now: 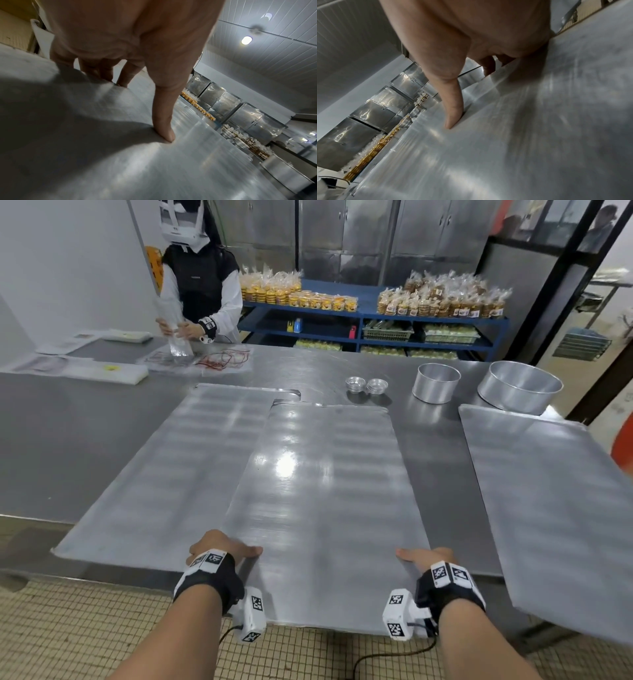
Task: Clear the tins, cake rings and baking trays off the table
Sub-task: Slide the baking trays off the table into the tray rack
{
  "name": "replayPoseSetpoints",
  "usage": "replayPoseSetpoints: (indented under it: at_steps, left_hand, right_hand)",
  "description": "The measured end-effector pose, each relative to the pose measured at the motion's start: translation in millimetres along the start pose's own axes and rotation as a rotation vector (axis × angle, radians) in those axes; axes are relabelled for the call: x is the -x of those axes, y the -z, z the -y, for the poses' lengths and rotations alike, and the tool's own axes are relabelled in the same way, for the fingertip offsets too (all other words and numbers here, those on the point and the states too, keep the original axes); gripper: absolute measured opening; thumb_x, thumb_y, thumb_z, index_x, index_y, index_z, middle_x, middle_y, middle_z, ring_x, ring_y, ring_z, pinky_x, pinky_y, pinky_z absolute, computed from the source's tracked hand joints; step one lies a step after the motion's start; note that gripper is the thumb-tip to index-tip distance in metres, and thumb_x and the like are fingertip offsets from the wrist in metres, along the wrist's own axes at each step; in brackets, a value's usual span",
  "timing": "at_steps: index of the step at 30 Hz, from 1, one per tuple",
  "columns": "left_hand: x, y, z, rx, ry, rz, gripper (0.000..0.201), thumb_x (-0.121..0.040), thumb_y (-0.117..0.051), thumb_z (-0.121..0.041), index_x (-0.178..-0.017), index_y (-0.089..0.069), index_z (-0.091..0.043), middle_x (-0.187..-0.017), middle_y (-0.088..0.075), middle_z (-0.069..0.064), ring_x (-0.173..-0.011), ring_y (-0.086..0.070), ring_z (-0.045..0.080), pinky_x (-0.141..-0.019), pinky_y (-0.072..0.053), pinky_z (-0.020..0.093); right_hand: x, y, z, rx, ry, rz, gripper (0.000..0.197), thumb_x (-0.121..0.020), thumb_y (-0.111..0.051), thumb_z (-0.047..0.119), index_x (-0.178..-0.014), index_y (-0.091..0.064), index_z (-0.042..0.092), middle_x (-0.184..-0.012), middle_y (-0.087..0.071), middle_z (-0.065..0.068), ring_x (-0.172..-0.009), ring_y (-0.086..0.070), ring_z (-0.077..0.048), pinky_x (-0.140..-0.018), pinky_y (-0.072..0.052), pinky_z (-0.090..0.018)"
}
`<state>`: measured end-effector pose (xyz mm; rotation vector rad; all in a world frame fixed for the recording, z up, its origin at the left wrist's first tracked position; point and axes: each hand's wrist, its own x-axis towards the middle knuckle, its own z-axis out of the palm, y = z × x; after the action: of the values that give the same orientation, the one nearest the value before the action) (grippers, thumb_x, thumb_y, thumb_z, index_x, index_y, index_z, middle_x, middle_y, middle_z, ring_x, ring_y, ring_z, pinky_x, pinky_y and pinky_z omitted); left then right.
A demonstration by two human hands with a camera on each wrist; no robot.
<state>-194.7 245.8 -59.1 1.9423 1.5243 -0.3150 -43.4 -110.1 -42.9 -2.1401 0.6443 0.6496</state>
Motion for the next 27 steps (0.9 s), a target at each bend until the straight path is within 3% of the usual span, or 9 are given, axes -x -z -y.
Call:
replayPoseSetpoints:
  at_steps: [4, 7, 9, 15, 18, 22, 25, 27]
  left_hand:
    - [21, 5, 33, -0.02, -0.017, 0.01, 0.084, -0.034, -0.092, -0.063, -0.091, -0.06, -0.009, -0.1, -0.066, 0.017, -0.093, -0.064, 0.037, -0.086, -0.057, 0.048]
    - [36, 5, 58, -0.009, -0.002, 0.019, 0.084, -0.039, -0.094, -0.059, -0.095, -0.059, -0.006, -0.106, -0.064, 0.019, -0.094, -0.063, 0.038, -0.087, -0.057, 0.048]
    - [43, 2, 76, -0.025, 0.005, 0.017, 0.091, -0.033, -0.092, -0.061, -0.1, -0.06, -0.009, -0.109, -0.064, 0.018, -0.096, -0.063, 0.037, -0.088, -0.056, 0.049]
    - [65, -2, 112, 0.001, 0.004, 0.032, 0.081, -0.043, -0.097, -0.052, -0.1, -0.06, -0.008, -0.105, -0.066, 0.017, -0.086, -0.066, 0.035, -0.08, -0.059, 0.047]
    - [69, -1, 116, 0.039, 0.019, 0.043, 0.087, -0.045, -0.098, -0.05, -0.11, -0.059, -0.006, -0.112, -0.064, 0.018, -0.089, -0.065, 0.036, -0.08, -0.059, 0.048]
    - [63, 4, 111, 0.078, 0.044, 0.106, 0.086, -0.049, -0.098, -0.049, -0.11, -0.059, -0.004, -0.106, -0.067, 0.017, -0.094, -0.066, 0.036, -0.086, -0.057, 0.046]
    - [53, 4, 105, 0.17, 0.029, 0.124, 0.09, -0.04, -0.092, -0.061, -0.103, -0.063, -0.005, -0.099, -0.071, 0.016, -0.085, -0.069, 0.037, -0.086, -0.058, 0.047]
    - [43, 2, 98, 0.221, 0.008, 0.098, 0.085, -0.038, -0.084, -0.062, -0.1, -0.066, -0.006, -0.094, -0.073, 0.014, -0.08, -0.071, 0.036, -0.083, -0.06, 0.047]
  right_hand:
    - [26, 1, -28, -0.025, 0.043, 0.007, 0.085, -0.059, -0.095, 0.034, -0.124, -0.056, -0.003, -0.119, -0.065, -0.021, -0.101, -0.064, -0.037, -0.091, -0.052, -0.041]
    - [40, -2, -53, -0.038, 0.049, 0.019, 0.055, -0.062, -0.094, 0.027, -0.098, -0.066, -0.005, -0.093, -0.071, -0.014, -0.087, -0.067, -0.032, -0.086, -0.054, -0.039]
    - [50, -5, -68, -0.051, 0.036, 0.031, 0.044, -0.062, -0.094, 0.025, -0.084, -0.067, -0.002, -0.076, -0.068, -0.01, -0.075, -0.065, -0.028, -0.082, -0.054, -0.038]
    - [70, -10, -97, -0.072, -0.011, 0.044, 0.044, -0.06, -0.096, 0.021, -0.078, -0.062, -0.002, -0.073, -0.064, -0.011, -0.08, -0.065, -0.032, -0.079, -0.052, -0.037]
    - [74, -9, -96, -0.069, -0.026, 0.045, 0.044, -0.063, -0.094, 0.018, -0.073, -0.056, -0.001, -0.072, -0.06, -0.011, -0.076, -0.061, -0.03, -0.078, -0.051, -0.037]
    - [72, -10, -93, -0.028, -0.047, 0.092, 0.046, -0.061, -0.094, 0.02, -0.084, -0.059, 0.0, -0.079, -0.064, -0.012, -0.081, -0.066, -0.032, -0.086, -0.055, -0.04]
    - [67, -14, -83, -0.021, -0.047, 0.092, 0.056, -0.064, -0.092, 0.027, -0.103, -0.066, -0.003, -0.088, -0.068, -0.012, -0.078, -0.065, -0.029, -0.074, -0.05, -0.033]
    - [64, -19, -70, -0.052, -0.035, 0.058, 0.075, -0.063, -0.091, 0.034, -0.119, -0.062, -0.006, -0.104, -0.068, -0.017, -0.082, -0.064, -0.031, -0.074, -0.047, -0.033]
